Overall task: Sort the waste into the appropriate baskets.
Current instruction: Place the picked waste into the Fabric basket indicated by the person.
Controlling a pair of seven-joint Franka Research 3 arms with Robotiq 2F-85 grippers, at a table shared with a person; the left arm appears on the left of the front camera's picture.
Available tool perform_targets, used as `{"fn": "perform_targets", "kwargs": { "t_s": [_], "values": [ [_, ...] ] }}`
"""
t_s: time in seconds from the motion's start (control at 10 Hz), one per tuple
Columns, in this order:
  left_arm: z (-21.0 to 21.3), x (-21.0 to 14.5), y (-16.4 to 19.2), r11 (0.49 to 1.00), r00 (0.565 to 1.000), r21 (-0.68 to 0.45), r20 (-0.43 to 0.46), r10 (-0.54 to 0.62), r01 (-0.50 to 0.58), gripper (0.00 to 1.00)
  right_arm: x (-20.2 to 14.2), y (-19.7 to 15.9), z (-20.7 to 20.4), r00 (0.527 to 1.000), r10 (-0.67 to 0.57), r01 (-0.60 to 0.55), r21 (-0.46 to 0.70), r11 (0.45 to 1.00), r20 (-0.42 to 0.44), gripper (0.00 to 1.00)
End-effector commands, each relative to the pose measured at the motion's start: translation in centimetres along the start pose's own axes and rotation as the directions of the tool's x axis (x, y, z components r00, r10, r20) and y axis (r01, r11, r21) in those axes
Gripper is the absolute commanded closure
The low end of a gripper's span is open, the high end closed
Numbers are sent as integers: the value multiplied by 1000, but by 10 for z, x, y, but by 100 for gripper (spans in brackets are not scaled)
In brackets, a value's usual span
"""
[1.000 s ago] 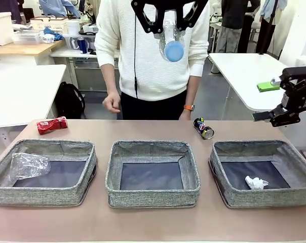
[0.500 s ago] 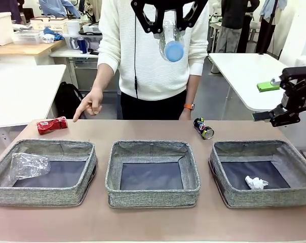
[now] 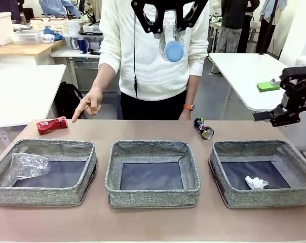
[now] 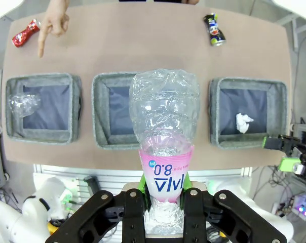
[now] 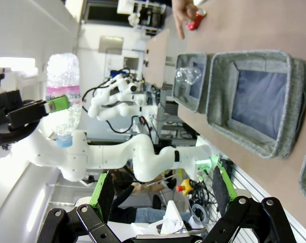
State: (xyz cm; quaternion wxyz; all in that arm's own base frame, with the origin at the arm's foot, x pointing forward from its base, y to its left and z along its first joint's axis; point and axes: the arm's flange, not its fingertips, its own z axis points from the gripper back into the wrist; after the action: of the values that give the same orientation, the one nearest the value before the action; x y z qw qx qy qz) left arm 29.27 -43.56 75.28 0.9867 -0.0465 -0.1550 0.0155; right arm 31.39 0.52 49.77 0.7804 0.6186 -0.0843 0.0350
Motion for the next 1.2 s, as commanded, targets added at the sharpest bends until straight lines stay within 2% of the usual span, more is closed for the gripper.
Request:
{"fn": "perform_targets", "kwargs": {
  "t_s": [0.0,0.1,0.3,0.4,0.5,0.6,0.7,0.8,0.9,1.1],
  "values": [
    [0,0,0,1000,1000,0,0,0,0,78,1,2,-1,1000,12,-12,20,1000,7,0],
    [-4,0,24,997,993,13,83,-81,80,78,1,2,-1,1000,12,-12,20,1000,7,0],
    [-33,-2,96,976,952,124,225,-205,181,78,1,2,-1,1000,12,-12,20,1000,7,0],
    [-61,-6,142,962,947,194,220,-235,193,78,1,2,-1,1000,12,-12,20,1000,7,0],
    [-89,-7,183,967,965,164,147,-219,194,78,1,2,-1,1000,12,-12,20,1000,7,0],
    [-120,-7,223,964,975,218,125,-184,154,78,1,2,-1,1000,12,-12,20,1000,7,0],
    [-142,-10,252,968,974,191,127,-187,161,78,1,2,-1,1000,12,-12,20,1000,7,0],
    [-158,-13,279,975,979,162,108,-174,155,78,1,2,-1,1000,12,-12,20,1000,7,0],
    [-172,-15,299,985,985,87,81,-154,147,78,1,2,-1,1000,12,-12,20,1000,7,0],
    [-203,-22,320,986,991,103,11,-131,129,78,1,2,-1,1000,12,-12,20,1000,7,0]
  ]
}}
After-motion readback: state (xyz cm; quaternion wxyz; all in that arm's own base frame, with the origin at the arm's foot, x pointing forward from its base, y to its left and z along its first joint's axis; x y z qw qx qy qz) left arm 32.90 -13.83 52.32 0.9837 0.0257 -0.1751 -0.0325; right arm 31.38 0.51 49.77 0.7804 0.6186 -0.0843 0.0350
